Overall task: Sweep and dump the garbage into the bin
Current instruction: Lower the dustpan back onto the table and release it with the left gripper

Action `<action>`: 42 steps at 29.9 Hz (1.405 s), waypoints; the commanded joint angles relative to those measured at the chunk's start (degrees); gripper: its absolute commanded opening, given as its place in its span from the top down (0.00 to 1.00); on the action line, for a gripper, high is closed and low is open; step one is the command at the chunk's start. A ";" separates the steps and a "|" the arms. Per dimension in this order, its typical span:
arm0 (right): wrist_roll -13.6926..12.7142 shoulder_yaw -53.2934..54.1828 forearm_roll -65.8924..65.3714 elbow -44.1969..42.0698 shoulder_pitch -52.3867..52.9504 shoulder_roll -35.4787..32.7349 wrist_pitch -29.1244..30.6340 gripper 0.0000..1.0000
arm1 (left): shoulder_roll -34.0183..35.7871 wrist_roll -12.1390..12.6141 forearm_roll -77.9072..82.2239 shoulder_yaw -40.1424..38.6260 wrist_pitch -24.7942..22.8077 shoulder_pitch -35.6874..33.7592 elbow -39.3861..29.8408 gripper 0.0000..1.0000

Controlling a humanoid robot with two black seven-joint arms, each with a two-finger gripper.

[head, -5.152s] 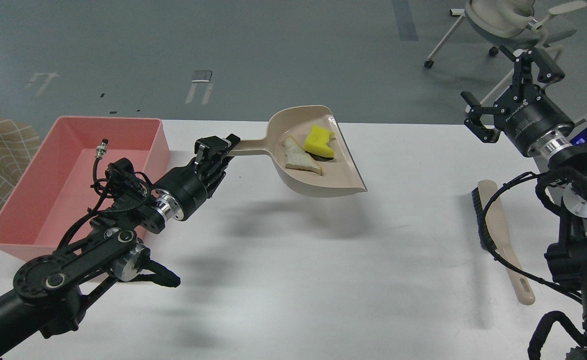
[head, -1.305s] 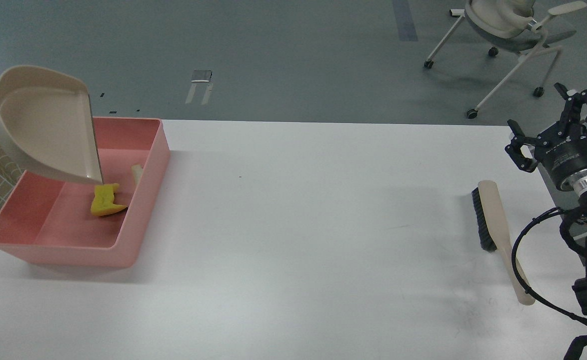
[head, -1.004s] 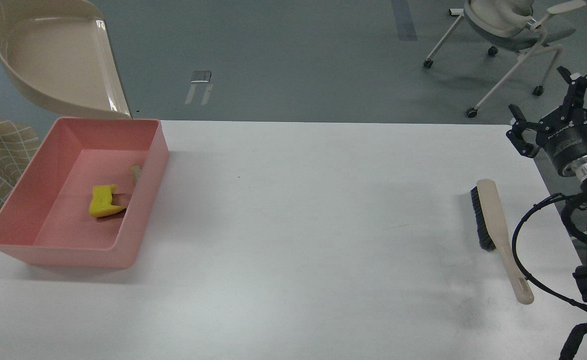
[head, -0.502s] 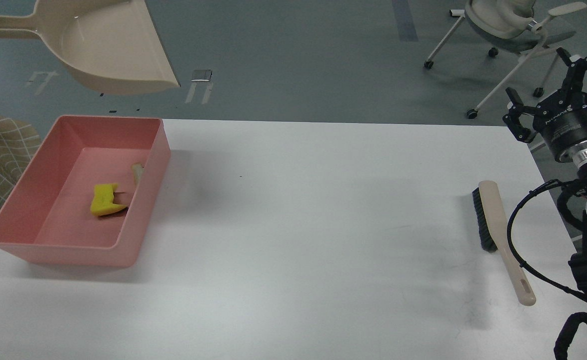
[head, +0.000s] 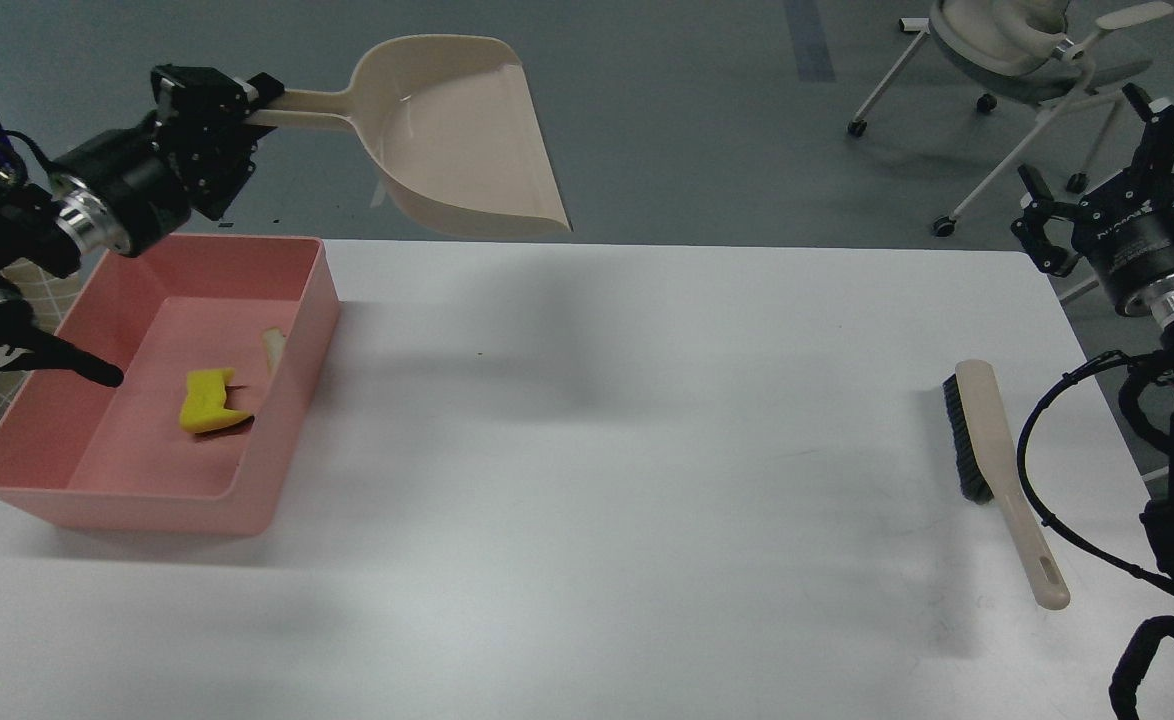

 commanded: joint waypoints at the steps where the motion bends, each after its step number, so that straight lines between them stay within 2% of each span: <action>1: -0.06 0.00 0.00 -0.21 0.49 -0.09 0.00 0.01 | -3.34 -0.17 3.31 3.97 0.01 -1.04 0.31 1.00; 7: -0.06 -0.27 0.00 -3.72 5.93 -0.62 0.00 0.01 | -8.35 0.01 6.03 7.40 2.47 -0.60 0.31 1.00; 11: -0.06 -0.97 0.00 -8.20 9.71 0.08 0.00 0.01 | -10.63 -0.69 8.14 11.79 5.19 -0.33 0.58 1.00; 14: -0.06 -1.23 0.00 -8.21 9.63 0.96 0.00 0.01 | -11.16 -1.39 8.32 12.85 6.25 1.24 0.58 1.00; 25: -0.06 -1.32 0.00 -8.21 7.79 1.05 0.00 0.01 | -11.16 -2.71 10.25 12.86 6.87 7.57 0.23 1.00; 35: -0.06 -1.23 0.00 -8.04 7.17 1.05 0.00 0.01 | -12.30 -2.89 10.34 14.09 6.96 9.60 -0.30 1.00; 38: -0.06 -1.23 0.00 -7.95 7.17 1.05 0.00 0.01 | -12.40 -2.89 10.26 14.09 7.04 9.69 -0.21 0.90; 39: -0.06 -1.23 0.00 -7.86 7.08 1.05 0.00 0.01 | -12.39 -2.89 10.25 14.09 7.04 9.69 -0.21 0.76; 42: -0.06 -1.23 0.00 -7.77 6.99 1.05 0.00 0.01 | -12.22 -2.89 10.26 14.18 6.87 9.86 -0.21 0.57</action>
